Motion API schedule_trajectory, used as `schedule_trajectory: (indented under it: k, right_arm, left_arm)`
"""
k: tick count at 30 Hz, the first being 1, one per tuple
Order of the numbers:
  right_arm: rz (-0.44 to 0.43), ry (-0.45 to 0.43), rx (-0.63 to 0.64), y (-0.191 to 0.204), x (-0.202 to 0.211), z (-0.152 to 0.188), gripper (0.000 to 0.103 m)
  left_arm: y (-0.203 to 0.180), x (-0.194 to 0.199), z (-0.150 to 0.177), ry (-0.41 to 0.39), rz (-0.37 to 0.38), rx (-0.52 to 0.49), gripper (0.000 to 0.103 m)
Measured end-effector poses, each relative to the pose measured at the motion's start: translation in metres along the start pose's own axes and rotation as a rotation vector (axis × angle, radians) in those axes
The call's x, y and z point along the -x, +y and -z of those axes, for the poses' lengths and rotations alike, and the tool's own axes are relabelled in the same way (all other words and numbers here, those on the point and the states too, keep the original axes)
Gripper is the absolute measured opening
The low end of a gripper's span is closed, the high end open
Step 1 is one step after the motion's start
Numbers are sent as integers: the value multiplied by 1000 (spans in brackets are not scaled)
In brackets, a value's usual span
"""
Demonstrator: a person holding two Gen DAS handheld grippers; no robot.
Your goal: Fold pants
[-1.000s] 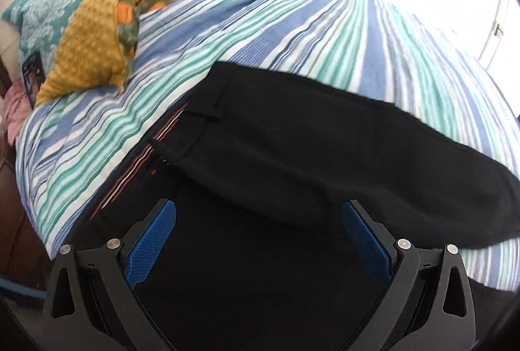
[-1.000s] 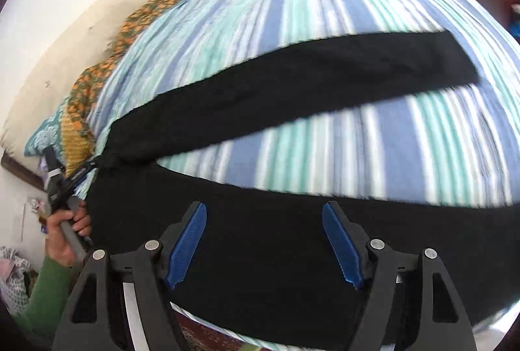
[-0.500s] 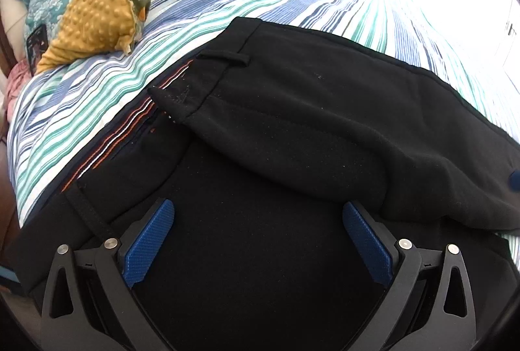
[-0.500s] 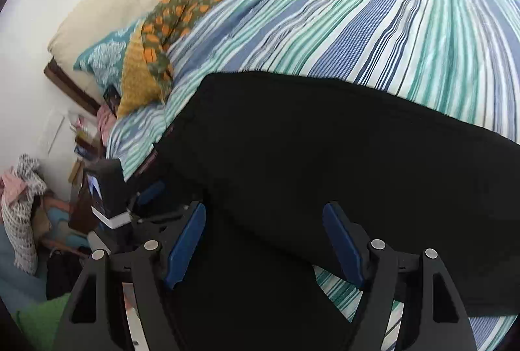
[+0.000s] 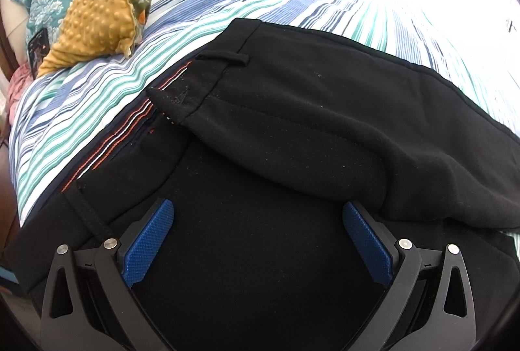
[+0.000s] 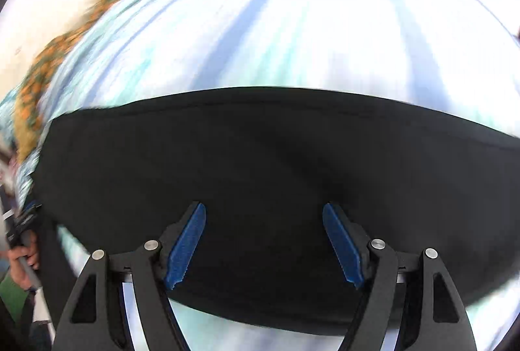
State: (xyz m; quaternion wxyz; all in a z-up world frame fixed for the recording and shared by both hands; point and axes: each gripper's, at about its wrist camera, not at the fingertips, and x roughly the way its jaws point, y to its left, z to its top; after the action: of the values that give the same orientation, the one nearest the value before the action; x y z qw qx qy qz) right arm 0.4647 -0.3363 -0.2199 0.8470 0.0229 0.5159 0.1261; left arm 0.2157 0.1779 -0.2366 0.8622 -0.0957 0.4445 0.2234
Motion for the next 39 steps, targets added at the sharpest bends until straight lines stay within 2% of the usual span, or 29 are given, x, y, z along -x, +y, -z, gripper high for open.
schedule_trajectory:
  k: [2,4,6,7,9,11,14,17,20,21,22,23,24,27,32,35,39]
  right_arm:
    - [67,-22,-79,-67,23,8,74]
    - [181,-26,-159,-127,46,17,74]
    - [299,-28,-257,-180,70,25,74]
    - [323,-42,-306,-202,81,27,74]
    - [313,-81,-368,-229,99,25,74]
    - [255,-104,-382,-238,103,14,74]
    - [213,-106,-341,-232,89,-10,74]
    - [251,-66,-332,-222,58,-28,74]
    - [250,-56,-360,-221,41,-26,74]
    - [243,-71,-358,-219,42,-25,58]
    - [222,-88,-351,-215,45,-24,32]
    - [228,-100,-341,-209,51,-22,20]
    - [224,-116,-322,-205,60,-19,13]
    - [221,-192,-237,-179,98,-8,10]
    - [162,-280,-88,-122,174,31,9]
    - [144,-309,-43,-91,216,72,9]
    - [135,-320,-123,-78,253,146,9]
  left_arm:
    - [-1,-1,0,0,-7,-5,103]
    - [-2,-1,0,0,-15,-10,103]
    - [-2,-1,0,-3,-21,-13,103]
    - [-2,-1,1,-5,-19,-14,103]
    - [-2,-2,1,-6,-22,-17,103]
    - [-3,-2,1,-6,-25,-20,103]
    - [-4,-2,0,-2,-33,-26,103]
    - [-5,-3,1,-1,-37,-28,103]
    - [-4,-4,1,-4,-36,-28,103]
    - [-3,-4,0,-3,-36,-28,103]
    - [-3,-4,0,-4,-34,-27,103]
    - [-3,-4,1,-5,-33,-26,103]
    - [-3,-4,1,-5,-31,-25,103]
    - [-3,-3,1,-8,-30,-24,103]
    - [-3,-4,1,-8,-29,-24,103]
    - [-3,-4,1,-8,-29,-24,103]
    - [-3,-3,1,-8,-28,-23,103]
